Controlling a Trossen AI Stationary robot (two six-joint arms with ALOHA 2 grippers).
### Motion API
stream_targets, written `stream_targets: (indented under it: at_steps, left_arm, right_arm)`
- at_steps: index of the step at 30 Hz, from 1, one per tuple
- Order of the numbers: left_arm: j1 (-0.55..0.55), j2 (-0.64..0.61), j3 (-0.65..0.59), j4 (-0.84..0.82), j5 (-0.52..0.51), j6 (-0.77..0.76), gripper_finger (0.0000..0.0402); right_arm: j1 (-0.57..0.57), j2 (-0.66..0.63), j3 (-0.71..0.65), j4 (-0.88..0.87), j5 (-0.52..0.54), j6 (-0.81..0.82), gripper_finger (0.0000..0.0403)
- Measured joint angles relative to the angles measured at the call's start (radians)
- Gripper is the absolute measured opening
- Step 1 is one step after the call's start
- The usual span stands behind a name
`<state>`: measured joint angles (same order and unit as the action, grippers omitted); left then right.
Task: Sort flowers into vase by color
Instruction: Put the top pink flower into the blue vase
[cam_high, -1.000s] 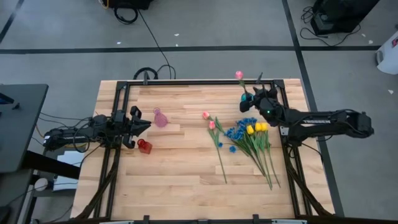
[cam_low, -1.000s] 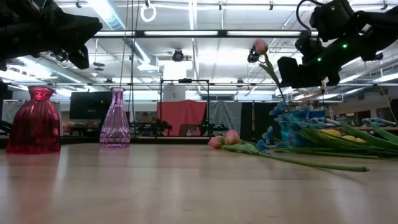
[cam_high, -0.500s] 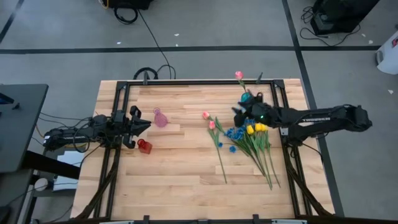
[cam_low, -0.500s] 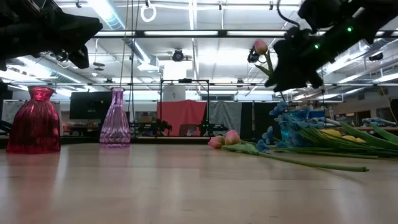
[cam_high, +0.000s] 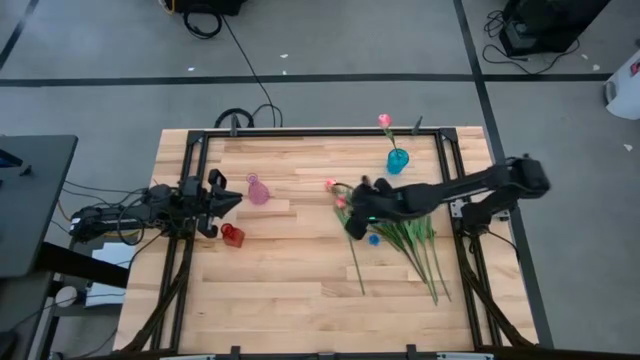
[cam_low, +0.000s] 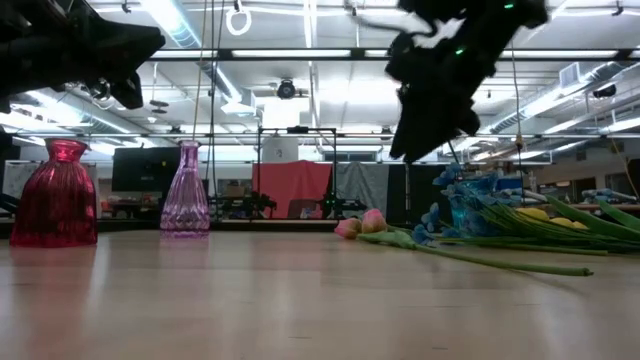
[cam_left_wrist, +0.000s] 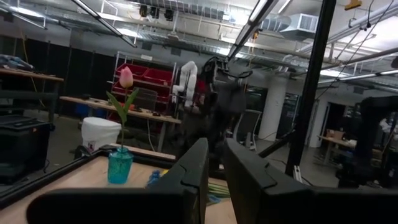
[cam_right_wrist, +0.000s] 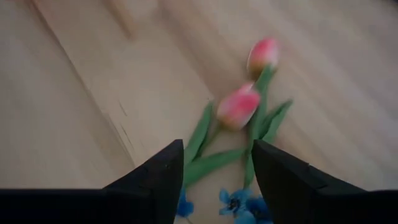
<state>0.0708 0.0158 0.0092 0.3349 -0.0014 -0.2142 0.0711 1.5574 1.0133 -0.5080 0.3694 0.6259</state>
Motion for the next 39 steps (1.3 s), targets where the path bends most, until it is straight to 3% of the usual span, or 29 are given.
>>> stream_targets:
  at_steps: [8, 14, 24, 31, 37, 39]
  left_arm:
    - [0.0, 0.0, 0.0, 0.004, -0.001, 0.028, 0.0056]
    - [0.0, 0.0, 0.0, 0.004, -0.001, 0.027, 0.0056]
    - [0.0, 0.0, 0.0, 0.003, 0.0, 0.027, 0.0056]
    - [0.0, 0.0, 0.0, 0.001, 0.001, 0.027, 0.0056]
    - [0.0, 0.0, 0.0, 0.001, 0.004, 0.02, 0.0056]
    - [0.0, 0.0, 0.0, 0.002, 0.004, 0.019, 0.0056]
  right_arm:
    - [-0.061, 0.257, 0.237, -0.27, -0.145, -0.035, 0.018]
    - [-0.139, 0.342, 0.281, -0.359, -0.218, -0.132, 0.0166]
    - [-0.232, 0.419, 0.281, -0.368, -0.284, -0.231, 0.0126]
    - [-0.238, 0.428, 0.283, -0.363, -0.303, -0.237, 0.0021]
    - [-0.247, 0.408, 0.276, -0.337, -0.306, -0.236, 0.002]
    - [-0.252, 0.377, 0.275, -0.299, -0.258, -0.237, 0.0015]
